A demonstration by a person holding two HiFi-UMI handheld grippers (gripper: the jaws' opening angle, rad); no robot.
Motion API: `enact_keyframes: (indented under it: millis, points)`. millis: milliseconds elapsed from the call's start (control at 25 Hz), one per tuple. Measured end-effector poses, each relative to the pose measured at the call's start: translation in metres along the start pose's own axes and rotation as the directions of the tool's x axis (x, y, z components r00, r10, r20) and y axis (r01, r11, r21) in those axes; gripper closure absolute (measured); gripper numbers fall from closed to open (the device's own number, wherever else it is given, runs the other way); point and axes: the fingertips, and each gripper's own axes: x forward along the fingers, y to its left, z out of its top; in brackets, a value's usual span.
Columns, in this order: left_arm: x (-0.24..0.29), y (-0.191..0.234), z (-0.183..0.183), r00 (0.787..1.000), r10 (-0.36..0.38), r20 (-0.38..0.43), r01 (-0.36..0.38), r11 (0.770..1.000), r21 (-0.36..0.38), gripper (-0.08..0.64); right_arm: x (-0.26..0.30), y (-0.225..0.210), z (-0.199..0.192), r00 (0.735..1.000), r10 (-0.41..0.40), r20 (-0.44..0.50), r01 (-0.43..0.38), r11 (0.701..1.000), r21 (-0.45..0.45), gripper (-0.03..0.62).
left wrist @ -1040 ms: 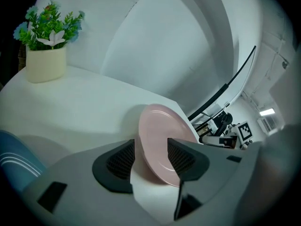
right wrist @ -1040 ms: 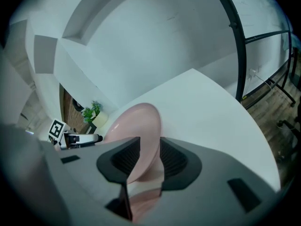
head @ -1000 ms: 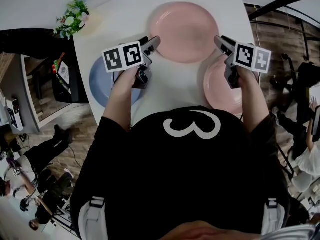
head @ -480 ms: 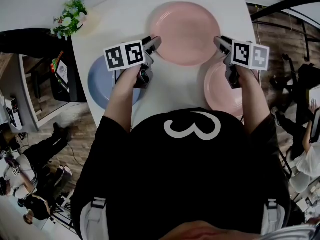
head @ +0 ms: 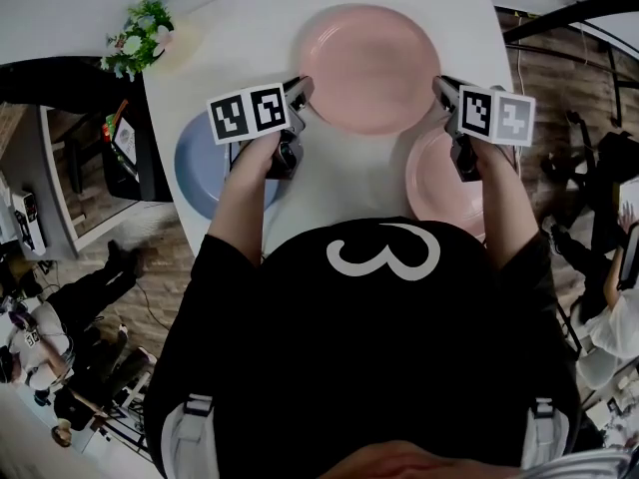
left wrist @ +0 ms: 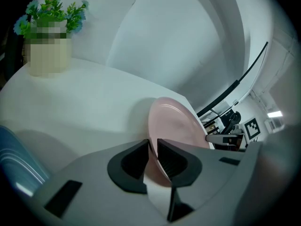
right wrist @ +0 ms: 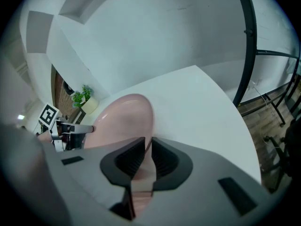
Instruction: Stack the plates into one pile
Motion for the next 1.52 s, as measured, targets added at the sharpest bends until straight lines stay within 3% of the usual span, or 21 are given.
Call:
enact_keyframes:
  millis: [400,640,1000,1520]
  points:
    - [0.003,0.001,0.000,1.000,0.009,0.005,-0.009,0.999,-0.032,0.494,0.001,-0.003,0.000,1.000,0.002,-0.026,-0.002,1.000,0.001,0.537]
    - [-0.003,0.000,-0.003,1.000,-0.003,-0.007,0.003,0.998,-0.066,0.505,0.000,0.000,-0.003,1.000,0.002,-0.004,-0.001,0.998,0.064,0.547]
    - [-0.018,-0.005,0.007,1.000,0.001,0.017,0.000,0.998,-0.059,0.511,-0.009,0.008,-0.007,0.999,0.010,0.039,-0.014,0.994,0.109,0.548]
    - [-0.060,-0.033,0.007,0.997,-0.055,0.061,0.056,0.998,-0.010,0.511,-0.060,0.033,-0.010,0.990,-0.003,0.144,-0.012,0.994,0.105,0.549]
